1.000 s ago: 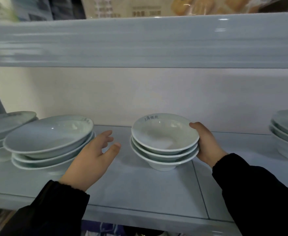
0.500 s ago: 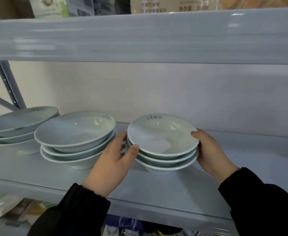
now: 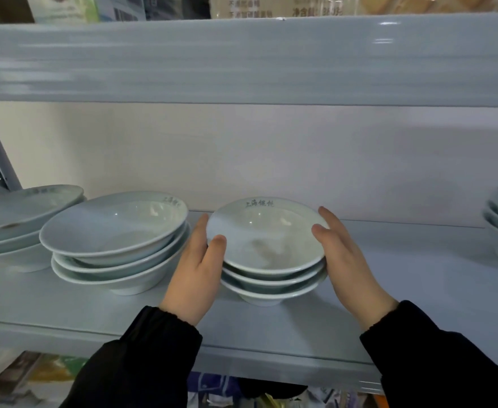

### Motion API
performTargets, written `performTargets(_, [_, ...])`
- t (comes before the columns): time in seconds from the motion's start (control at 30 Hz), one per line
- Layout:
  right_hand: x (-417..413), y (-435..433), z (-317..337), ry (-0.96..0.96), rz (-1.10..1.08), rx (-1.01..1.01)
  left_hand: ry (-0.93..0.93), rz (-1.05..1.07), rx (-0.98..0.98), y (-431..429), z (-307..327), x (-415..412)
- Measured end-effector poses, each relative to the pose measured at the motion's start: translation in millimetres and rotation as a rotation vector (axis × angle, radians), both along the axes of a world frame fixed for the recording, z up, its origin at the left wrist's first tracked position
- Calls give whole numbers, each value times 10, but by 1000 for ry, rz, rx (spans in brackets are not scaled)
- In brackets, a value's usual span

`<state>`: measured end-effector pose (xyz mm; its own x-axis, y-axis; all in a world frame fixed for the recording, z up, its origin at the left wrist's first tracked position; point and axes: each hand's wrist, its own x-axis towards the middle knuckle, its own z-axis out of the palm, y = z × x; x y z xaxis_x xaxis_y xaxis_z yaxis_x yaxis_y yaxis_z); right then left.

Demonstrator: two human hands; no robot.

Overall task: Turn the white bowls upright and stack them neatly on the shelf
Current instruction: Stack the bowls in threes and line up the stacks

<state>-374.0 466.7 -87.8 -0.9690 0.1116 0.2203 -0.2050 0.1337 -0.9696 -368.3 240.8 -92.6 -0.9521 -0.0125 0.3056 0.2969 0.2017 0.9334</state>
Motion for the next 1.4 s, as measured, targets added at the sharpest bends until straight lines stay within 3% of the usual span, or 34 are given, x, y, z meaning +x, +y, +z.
performTargets(0.57, [226,-90,-24,-6,-85,80,-9,-60,-5,-111,-25,-49])
performTargets(0.67, [281,15,38,-7,-62,117,26,13,-103,-152,20,-25])
performTargets(0.87, [554,474,133,33,-132,355,339,102,-478,0,297,90])
performTargets(1.13, [1017,1291,234,38,-297,703,538,-35,-666,767,501,301])
performTargets(1.23, [1226,1661,243,21,-335,742,626,-51,-718,1114,600,419])
performTargets(1.4, [1454,2341,201,-7,-367,863,573,-161,-773,1832,596,530])
